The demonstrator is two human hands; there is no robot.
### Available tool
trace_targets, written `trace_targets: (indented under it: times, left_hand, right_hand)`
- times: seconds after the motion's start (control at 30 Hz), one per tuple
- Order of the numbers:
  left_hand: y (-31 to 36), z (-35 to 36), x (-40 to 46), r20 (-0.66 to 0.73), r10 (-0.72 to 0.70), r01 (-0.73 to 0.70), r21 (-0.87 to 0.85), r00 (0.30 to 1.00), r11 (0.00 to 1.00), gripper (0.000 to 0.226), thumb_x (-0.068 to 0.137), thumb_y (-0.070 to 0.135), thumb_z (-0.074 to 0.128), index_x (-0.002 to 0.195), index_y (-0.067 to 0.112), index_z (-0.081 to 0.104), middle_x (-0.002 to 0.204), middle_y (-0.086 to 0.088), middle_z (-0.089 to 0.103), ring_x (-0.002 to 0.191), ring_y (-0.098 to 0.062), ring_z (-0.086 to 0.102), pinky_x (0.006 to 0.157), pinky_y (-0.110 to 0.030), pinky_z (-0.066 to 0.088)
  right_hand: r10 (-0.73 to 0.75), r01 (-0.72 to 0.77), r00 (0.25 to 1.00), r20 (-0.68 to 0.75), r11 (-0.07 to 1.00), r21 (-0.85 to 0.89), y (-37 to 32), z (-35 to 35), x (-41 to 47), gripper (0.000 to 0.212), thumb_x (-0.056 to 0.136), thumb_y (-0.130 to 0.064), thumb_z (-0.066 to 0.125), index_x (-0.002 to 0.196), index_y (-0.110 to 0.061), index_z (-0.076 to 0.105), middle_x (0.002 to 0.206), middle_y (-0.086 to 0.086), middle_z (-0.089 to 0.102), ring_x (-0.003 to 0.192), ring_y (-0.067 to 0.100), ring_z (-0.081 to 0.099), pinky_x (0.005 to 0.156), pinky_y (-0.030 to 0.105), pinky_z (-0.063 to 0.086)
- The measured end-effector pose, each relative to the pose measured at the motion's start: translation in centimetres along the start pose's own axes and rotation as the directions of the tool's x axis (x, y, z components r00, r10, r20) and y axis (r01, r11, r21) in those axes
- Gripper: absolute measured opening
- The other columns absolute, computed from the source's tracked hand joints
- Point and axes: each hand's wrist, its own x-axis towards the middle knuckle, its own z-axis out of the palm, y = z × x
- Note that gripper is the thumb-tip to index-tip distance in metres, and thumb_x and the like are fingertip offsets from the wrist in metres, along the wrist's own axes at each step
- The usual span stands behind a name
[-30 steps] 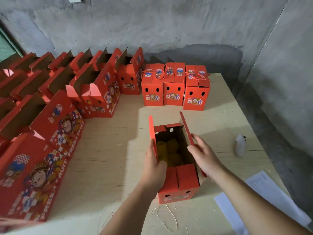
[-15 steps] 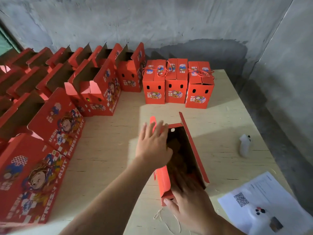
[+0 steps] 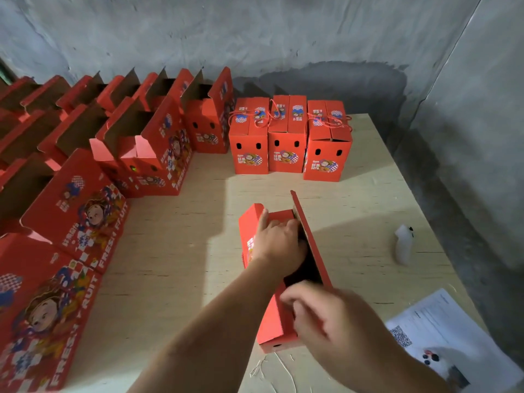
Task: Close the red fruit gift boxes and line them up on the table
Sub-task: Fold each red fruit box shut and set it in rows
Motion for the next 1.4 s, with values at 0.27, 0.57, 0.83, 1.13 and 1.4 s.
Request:
trace_targets:
  times: [0.27, 0.57, 0.83, 1.13, 1.4]
  left_hand:
    - [-1.3, 2.4, -2.9, 0.007, -0.522, 0.49, -0.357, 0.853, 0.795, 0.094, 0.078, 0.042, 0.056, 0.16, 0.033, 0.011, 0.165, -0.009, 0.008, 0.152, -0.035, 0.005, 0.125, -0.057, 0.0]
    - [-2.0, 0.8, -2.8, 0.236, -0.505, 0.538, -0.574, 0.83, 0.617, 0.086, 0.093, 0.031, 0.053, 0.159, 0.053, 0.003, 0.17, -0.009, -0.009, 0.146, -0.042, 0.035, 0.116, -0.047, 0.038]
    - [-2.2, 0.9, -1.5, 0.267, -0.504, 0.563, -0.24, 0.821, 0.791, 0.076, 0.091, 0.033, 0.049, 0.156, 0.042, 0.011, 0.167, -0.011, -0.006, 0.13, -0.051, 0.045, 0.105, -0.05, 0.043]
    - [-4.1, 2.6, -2.1, 0.238, -0.414, 0.45, -0.122, 0.878, 0.884, 0.064, 0.097, 0.052, 0.041, 0.153, 0.048, 0.011, 0.168, 0.001, -0.016, 0.131, -0.041, 0.047, 0.1, -0.05, 0.047]
    - [-4.7, 2.3, -2.7, 0.255, -0.364, 0.421, -0.229, 0.896, 0.878, 0.071, 0.099, 0.028, 0.047, 0.156, 0.052, 0.012, 0.167, 0.001, -0.02, 0.134, -0.044, 0.041, 0.097, -0.055, 0.051]
  right_hand:
    - [0.395, -0.401, 0.914, 0.096, 0.915, 0.05, 6.7, 3.1, 3.9, 0.088, 0.098, -0.034, 0.063, 0.163, -0.028, 0.003, 0.163, 0.001, 0.017, 0.147, 0.023, 0.025, 0.121, 0.04, 0.027]
    - [0.426, -0.449, 0.894, 0.14, 0.852, 0.269, 8.1, 6.8, 4.7, 0.076, 0.102, -0.045, 0.05, 0.152, -0.065, -0.004, 0.159, -0.011, 0.014, 0.146, 0.023, 0.028, 0.12, 0.048, 0.029]
    - [0.421, -0.434, 0.899, 0.122, 0.824, 0.365, 8.6, 6.8, 4.4, 0.077, 0.106, -0.024, 0.05, 0.147, -0.068, 0.003, 0.155, -0.001, 0.02, 0.146, 0.018, 0.031, 0.122, 0.042, 0.029]
    - [0.455, -0.458, 0.888, 0.068, 0.888, 0.043, 8.7, 8.0, 5.3, 0.075, 0.091, -0.045, 0.062, 0.147, -0.063, 0.016, 0.142, -0.003, 0.027, 0.133, 0.029, 0.04, 0.108, 0.048, 0.041]
    - [0.53, -0.525, 0.844, 0.085, 0.848, -0.076, 8.9, 8.7, 9.3, 0.073, 0.097, -0.06, 0.049, 0.153, -0.053, 0.003, 0.159, 0.001, 0.015, 0.138, 0.034, 0.034, 0.11, 0.052, 0.038]
